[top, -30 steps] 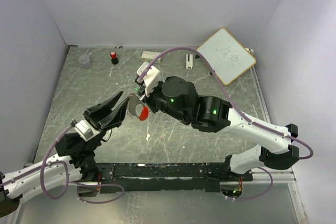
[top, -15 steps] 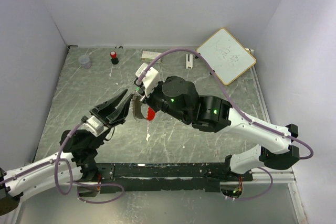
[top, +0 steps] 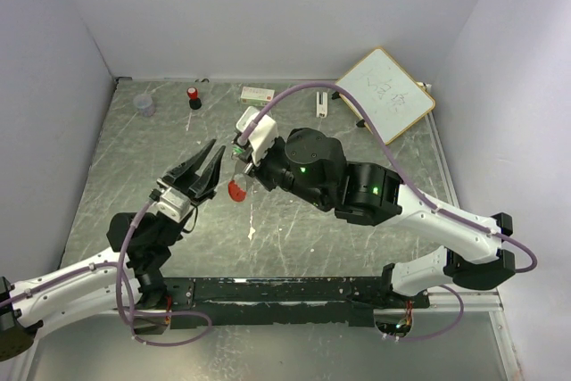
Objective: Remove the keys from the keyring
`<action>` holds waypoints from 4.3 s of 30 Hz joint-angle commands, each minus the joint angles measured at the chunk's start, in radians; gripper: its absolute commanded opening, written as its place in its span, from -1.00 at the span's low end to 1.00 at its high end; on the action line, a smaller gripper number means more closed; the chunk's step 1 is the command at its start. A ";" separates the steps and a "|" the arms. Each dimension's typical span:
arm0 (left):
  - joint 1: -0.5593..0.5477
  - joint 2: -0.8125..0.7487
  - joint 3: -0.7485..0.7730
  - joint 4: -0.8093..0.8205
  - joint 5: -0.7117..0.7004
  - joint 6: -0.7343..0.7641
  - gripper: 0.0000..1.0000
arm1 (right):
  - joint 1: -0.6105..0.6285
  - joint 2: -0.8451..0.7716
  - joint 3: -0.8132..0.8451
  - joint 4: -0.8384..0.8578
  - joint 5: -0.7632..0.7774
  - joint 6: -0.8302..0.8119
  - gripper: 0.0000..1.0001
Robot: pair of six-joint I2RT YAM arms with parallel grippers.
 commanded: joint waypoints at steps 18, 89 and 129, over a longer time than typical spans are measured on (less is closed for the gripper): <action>-0.004 0.006 0.058 -0.086 0.139 -0.080 -0.31 | 0.003 -0.043 -0.017 0.062 0.010 -0.024 -1.00; -0.003 0.025 0.110 -0.164 0.339 -0.259 -0.33 | 0.003 -0.097 -0.093 0.054 -0.076 -0.139 -1.00; 0.368 0.214 0.080 0.139 0.547 -0.521 -0.39 | 0.004 0.009 0.093 -0.232 -0.096 -0.275 -1.00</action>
